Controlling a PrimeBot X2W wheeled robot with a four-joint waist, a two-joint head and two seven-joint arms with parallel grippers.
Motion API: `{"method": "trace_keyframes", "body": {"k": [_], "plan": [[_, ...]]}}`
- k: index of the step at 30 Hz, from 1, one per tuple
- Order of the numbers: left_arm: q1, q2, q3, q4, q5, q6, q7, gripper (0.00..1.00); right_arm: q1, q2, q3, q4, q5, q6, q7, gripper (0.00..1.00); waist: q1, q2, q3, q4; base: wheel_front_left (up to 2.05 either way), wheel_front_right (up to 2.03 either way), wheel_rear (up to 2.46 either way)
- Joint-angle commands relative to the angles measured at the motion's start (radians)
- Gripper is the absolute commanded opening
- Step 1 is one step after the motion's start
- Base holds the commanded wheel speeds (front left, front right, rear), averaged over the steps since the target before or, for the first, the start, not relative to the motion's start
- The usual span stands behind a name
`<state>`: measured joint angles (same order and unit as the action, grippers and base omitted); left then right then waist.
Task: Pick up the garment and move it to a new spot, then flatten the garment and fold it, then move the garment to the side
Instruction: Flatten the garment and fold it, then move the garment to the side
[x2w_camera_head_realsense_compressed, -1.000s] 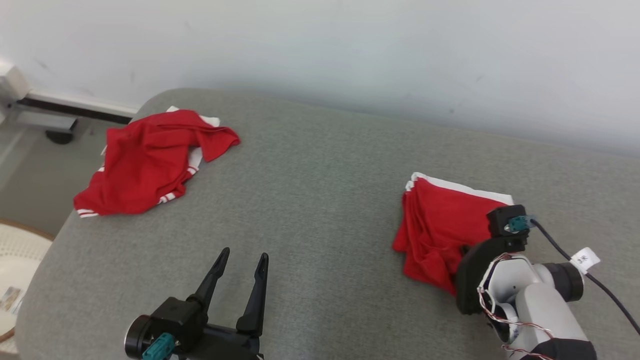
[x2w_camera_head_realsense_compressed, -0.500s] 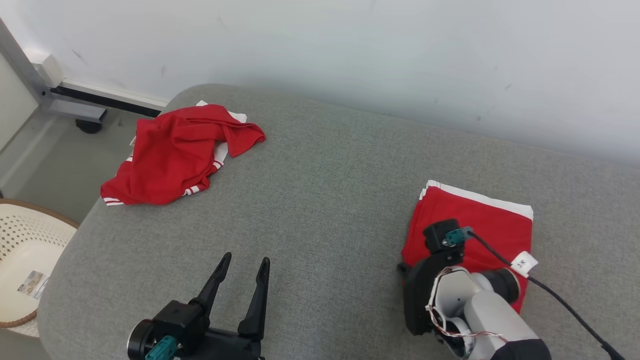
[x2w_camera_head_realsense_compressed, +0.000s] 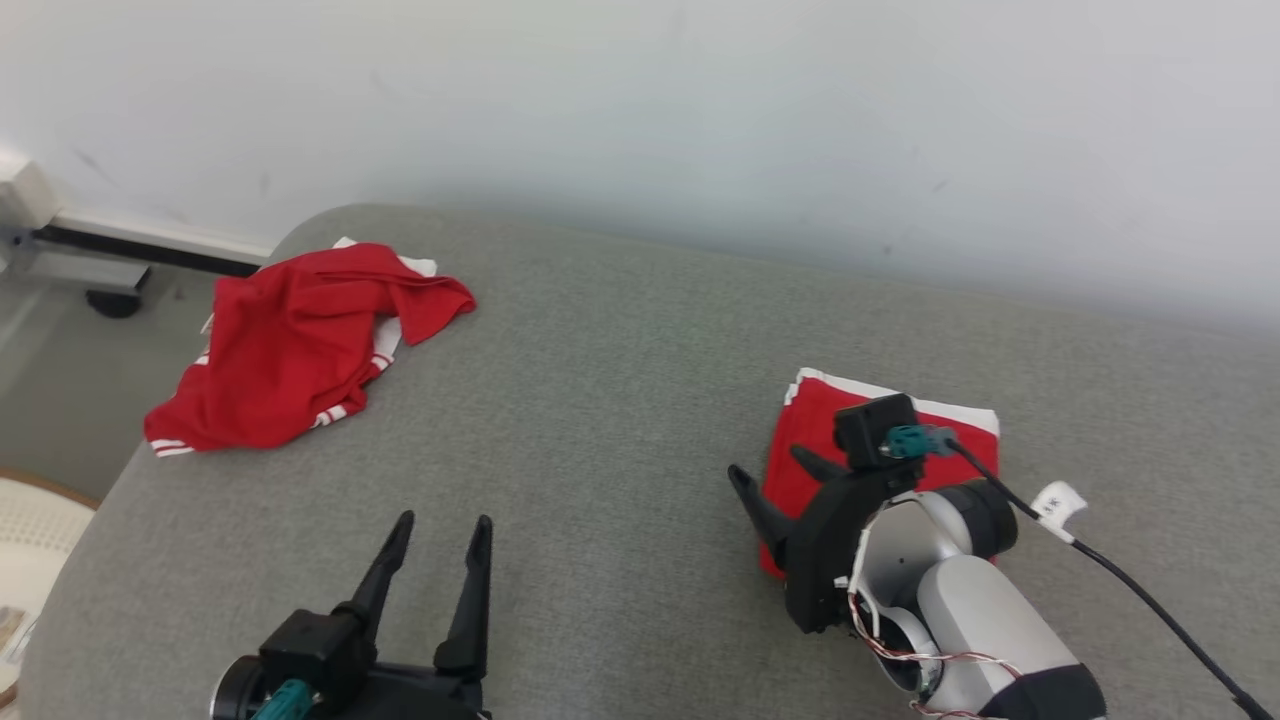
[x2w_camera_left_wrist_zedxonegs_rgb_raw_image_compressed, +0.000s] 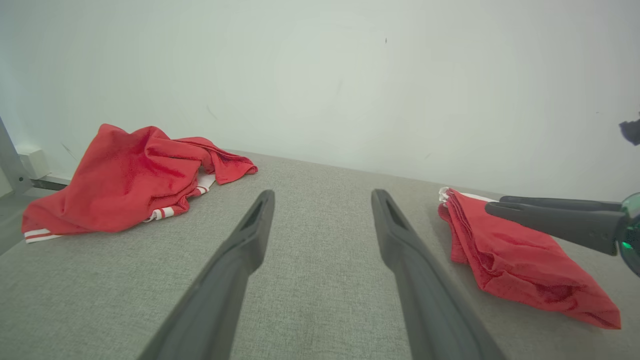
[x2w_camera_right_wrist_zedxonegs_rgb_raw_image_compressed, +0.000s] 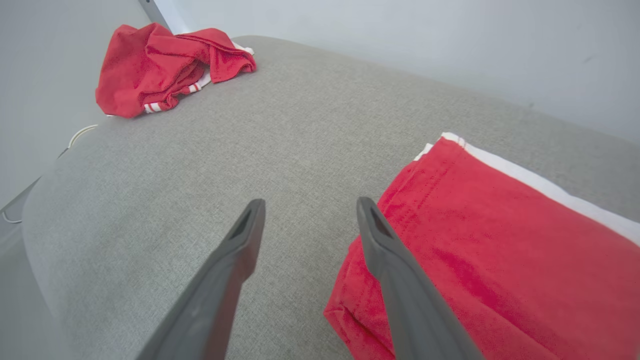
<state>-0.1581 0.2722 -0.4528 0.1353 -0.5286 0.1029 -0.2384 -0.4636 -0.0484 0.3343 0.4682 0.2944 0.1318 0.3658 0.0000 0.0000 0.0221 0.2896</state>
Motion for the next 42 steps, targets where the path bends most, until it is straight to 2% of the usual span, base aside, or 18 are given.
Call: {"method": "trace_keyframes", "body": {"k": [1, 8, 15, 17, 24, 29, 36, 42], "plan": [[0.023, 0.009, 0.012, -0.005, -0.003, 0.012, -0.007, 1.00, 0.034, 0.000, -0.022, -0.032, -0.028, -0.002, -0.016, 1.00, 0.0000, 0.0000, -0.023, -0.045, 0.00, 0.00, 0.00], [0.066, 0.034, 0.082, -0.029, -0.004, 0.056, -0.019, 1.00, 0.183, 0.000, -0.134, -0.240, -0.097, -0.002, -0.069, 1.00, 0.0000, 0.0000, -0.045, -0.150, 0.00, 0.00, 0.00], [0.123, 0.028, 0.165, -0.073, -0.020, 0.069, -0.027, 1.00, 0.337, 0.000, -0.278, -0.413, -0.072, -0.002, -0.194, 1.00, 0.0000, 0.0000, -0.052, -0.240, 0.00, 0.00, 0.00], [0.134, 0.023, 0.190, -0.090, -0.010, 0.072, -0.026, 1.00, 0.366, 0.001, -0.280, -0.444, -0.054, -0.002, -0.231, 1.00, 0.0000, 0.0000, -0.053, -0.259, 0.00, 0.00, 0.00], [0.191, -0.015, 0.243, -0.107, -0.023, 0.012, -0.026, 1.00, 0.494, 0.000, -0.309, -0.498, 0.017, -0.002, -0.339, 1.00, 0.0000, 0.0000, -0.072, -0.295, 0.00, 0.00, 0.00], [0.241, -0.068, 0.333, -0.126, -0.019, -0.036, -0.026, 1.00, 0.570, -0.001, -0.354, -0.500, 0.042, -0.002, -0.392, 1.00, 0.0000, 0.0000, -0.095, -0.311, 0.00, 0.00, 0.00], [0.303, -0.107, 0.407, -0.118, 0.049, -0.096, -0.026, 1.00, 0.597, 0.000, -0.363, -0.480, 0.008, -0.002, -0.403, 1.00, 0.0000, 0.0000, -0.094, -0.330, 0.00, 0.00, 0.00], [0.338, -0.111, 0.442, -0.106, 0.098, -0.106, -0.027, 1.00, 0.595, 0.000, -0.357, -0.461, -0.009, -0.002, -0.381, 1.00, 0.0000, 0.0000, -0.088, -0.336, 0.00, 0.00, 0.00]]}}
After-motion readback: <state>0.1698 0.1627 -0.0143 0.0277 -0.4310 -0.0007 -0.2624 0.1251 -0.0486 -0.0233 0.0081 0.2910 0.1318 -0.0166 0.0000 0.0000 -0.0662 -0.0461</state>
